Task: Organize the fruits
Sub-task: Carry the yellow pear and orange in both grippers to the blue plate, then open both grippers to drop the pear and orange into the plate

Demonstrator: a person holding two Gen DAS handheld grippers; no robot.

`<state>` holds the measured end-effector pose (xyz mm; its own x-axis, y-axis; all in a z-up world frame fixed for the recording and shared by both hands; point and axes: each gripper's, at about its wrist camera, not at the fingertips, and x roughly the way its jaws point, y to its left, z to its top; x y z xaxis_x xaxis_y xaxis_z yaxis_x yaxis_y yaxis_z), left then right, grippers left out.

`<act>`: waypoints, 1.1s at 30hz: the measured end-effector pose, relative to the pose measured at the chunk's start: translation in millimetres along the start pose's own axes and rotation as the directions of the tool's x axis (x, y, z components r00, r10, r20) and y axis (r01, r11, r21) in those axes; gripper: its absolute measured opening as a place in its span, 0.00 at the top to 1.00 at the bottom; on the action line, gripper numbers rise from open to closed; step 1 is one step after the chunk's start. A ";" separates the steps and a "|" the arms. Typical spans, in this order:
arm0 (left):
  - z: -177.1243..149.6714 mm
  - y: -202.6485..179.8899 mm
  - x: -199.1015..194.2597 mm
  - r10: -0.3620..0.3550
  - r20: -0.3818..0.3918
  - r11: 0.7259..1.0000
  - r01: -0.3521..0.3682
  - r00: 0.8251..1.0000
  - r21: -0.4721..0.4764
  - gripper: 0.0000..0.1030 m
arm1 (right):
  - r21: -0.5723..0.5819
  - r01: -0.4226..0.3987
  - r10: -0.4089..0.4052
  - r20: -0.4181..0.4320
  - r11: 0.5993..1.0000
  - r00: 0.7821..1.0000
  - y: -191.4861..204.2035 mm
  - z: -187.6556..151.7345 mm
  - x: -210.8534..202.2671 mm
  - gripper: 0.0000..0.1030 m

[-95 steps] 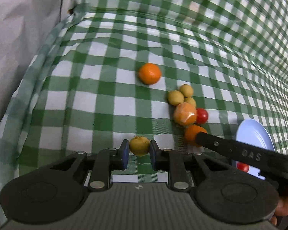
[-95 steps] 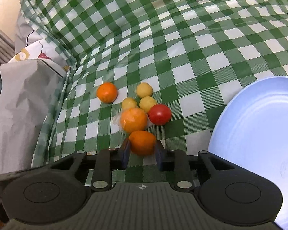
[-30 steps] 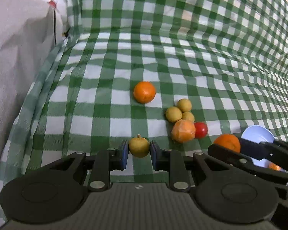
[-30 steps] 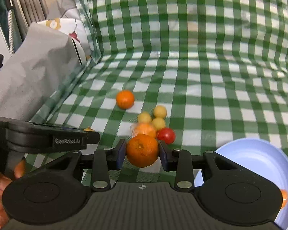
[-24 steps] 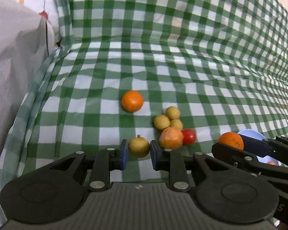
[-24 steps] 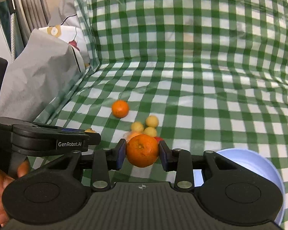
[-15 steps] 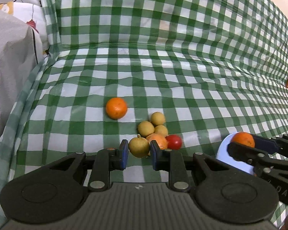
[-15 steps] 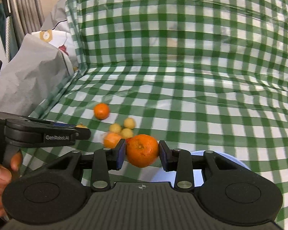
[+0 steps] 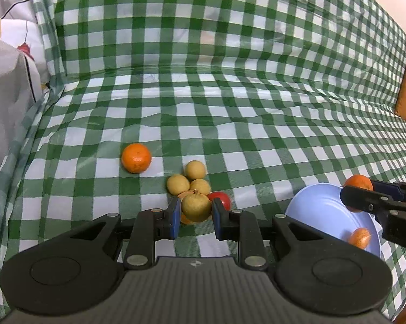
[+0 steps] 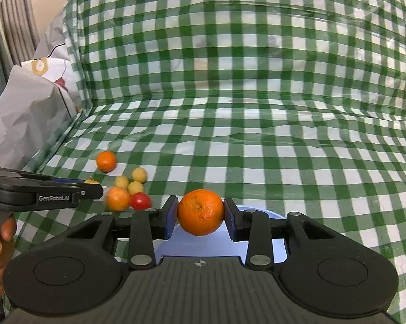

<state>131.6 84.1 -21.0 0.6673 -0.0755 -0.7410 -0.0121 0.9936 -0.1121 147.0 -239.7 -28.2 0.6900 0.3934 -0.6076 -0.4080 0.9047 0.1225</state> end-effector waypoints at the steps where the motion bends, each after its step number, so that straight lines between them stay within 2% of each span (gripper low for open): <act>1: -0.2 -2.0 0.0 -0.005 0.004 1.000 0.005 1.000 0.007 0.74 | 0.002 0.004 -0.004 0.000 1.000 1.000 -2.2 -0.6 -0.6 0.63; 11: -2.5 -23.1 -2.4 -0.051 0.048 0.995 0.047 0.998 0.089 0.74 | 0.027 0.054 -0.054 0.005 0.998 0.999 -23.9 -5.5 -7.7 0.63; 23: -3.4 -47.5 -4.5 -0.141 0.077 0.982 0.130 0.987 0.136 0.74 | 0.083 0.148 -0.150 0.012 0.985 0.989 -53.2 -8.2 -15.6 0.63; 30: -7.7 -62.3 -5.8 -0.219 0.066 0.957 0.201 0.974 0.207 0.74 | 0.133 0.208 -0.211 0.008 0.969 0.977 -70.8 -8.6 -18.8 0.63; 33: -13.2 -72.5 -5.4 -0.229 0.055 0.943 0.207 0.972 0.260 0.74 | 0.150 0.218 -0.220 -0.001 0.964 0.975 -75.2 -8.5 -18.8 0.63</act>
<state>119.1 11.3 -17.5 0.6923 -0.2962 -0.6580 0.3205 0.9432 -0.0874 159.7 -316.5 -32.7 0.7623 0.1845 -0.6203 -0.1536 0.9827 0.1035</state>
